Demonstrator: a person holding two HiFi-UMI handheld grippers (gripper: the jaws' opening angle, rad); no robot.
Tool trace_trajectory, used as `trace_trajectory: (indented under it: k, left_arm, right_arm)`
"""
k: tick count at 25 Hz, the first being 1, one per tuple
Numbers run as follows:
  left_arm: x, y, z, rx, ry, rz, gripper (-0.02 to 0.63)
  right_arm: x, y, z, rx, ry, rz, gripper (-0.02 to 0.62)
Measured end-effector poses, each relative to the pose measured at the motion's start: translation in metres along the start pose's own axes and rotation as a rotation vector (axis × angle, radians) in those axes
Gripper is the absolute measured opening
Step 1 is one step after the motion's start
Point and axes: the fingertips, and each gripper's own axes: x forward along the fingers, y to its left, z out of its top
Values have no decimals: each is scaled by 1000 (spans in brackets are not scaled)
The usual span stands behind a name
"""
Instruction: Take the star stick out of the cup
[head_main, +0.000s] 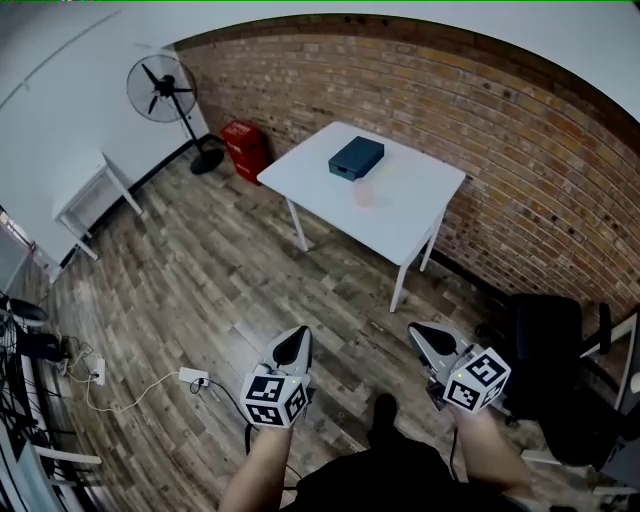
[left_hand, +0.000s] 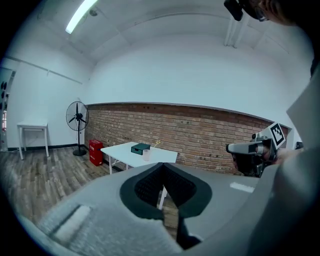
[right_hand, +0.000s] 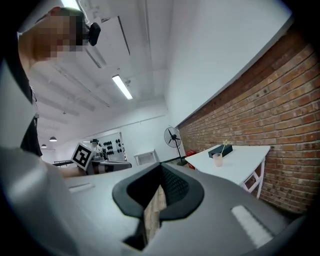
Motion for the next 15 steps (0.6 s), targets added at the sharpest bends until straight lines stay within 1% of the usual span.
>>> trace_trajectory:
  k: [3,7,12,15]
  left_arm:
    - [35,4,3,-14,21,8,6]
    - [74,11,13,-35,30,29,6]
    - [122,11,32,-47,6,39,6]
    - [144,5,40,-44,-6,30,6]
  right_arm:
    - [19,-34,7,17,4,7,1]
    - [38,-69,21,5,13,30,0]
    - [47,-115,40,-12,11,29,0]
    - [46,-136,46,-16,15,21,0]
